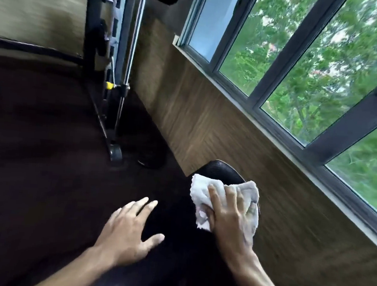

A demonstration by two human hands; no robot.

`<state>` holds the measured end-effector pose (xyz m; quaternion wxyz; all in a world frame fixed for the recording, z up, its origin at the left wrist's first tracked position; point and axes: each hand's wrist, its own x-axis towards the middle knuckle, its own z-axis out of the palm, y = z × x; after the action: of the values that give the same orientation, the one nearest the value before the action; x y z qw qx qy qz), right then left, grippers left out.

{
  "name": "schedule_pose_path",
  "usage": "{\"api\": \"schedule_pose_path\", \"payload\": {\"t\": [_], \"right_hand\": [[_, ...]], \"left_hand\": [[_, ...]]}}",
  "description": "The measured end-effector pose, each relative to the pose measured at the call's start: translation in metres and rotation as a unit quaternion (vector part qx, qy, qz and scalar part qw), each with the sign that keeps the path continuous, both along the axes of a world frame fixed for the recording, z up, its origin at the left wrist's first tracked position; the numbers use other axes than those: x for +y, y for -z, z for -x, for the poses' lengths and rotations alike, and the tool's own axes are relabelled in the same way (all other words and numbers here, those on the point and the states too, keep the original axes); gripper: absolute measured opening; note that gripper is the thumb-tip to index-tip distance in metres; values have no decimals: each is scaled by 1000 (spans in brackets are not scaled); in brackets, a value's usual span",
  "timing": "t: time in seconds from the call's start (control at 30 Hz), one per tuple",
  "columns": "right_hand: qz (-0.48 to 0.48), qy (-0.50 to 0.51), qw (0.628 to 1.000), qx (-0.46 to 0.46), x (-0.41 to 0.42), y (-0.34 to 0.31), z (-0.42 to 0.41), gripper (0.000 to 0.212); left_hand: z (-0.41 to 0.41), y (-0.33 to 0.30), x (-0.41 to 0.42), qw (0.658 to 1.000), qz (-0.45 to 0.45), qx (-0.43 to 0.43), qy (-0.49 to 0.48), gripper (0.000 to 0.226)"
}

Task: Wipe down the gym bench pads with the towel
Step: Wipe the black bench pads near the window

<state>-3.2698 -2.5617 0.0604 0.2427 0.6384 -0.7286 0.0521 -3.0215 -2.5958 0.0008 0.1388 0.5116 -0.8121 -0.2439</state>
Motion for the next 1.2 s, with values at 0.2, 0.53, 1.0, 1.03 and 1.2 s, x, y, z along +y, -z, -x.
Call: {"api": "schedule_pose_path", "payload": {"t": [0.2, 0.53, 1.0, 1.03, 1.2], "right_hand": [[-109, -2, 994, 25, -51, 45, 46, 77], [-128, 9, 992, 17, -51, 44, 43, 87], [-117, 47, 992, 20, -38, 59, 34, 76], [-122, 59, 991, 16, -34, 61, 33, 78], [-190, 109, 976, 16, -54, 45, 34, 90]], "left_hand": [[70, 35, -34, 998, -48, 36, 14, 87], [93, 67, -41, 996, -56, 72, 20, 89], [88, 72, -66, 996, -6, -13, 91, 93], [87, 74, -65, 996, 1, -16, 92, 94], [84, 80, -69, 995, 10, -29, 95, 103]]}}
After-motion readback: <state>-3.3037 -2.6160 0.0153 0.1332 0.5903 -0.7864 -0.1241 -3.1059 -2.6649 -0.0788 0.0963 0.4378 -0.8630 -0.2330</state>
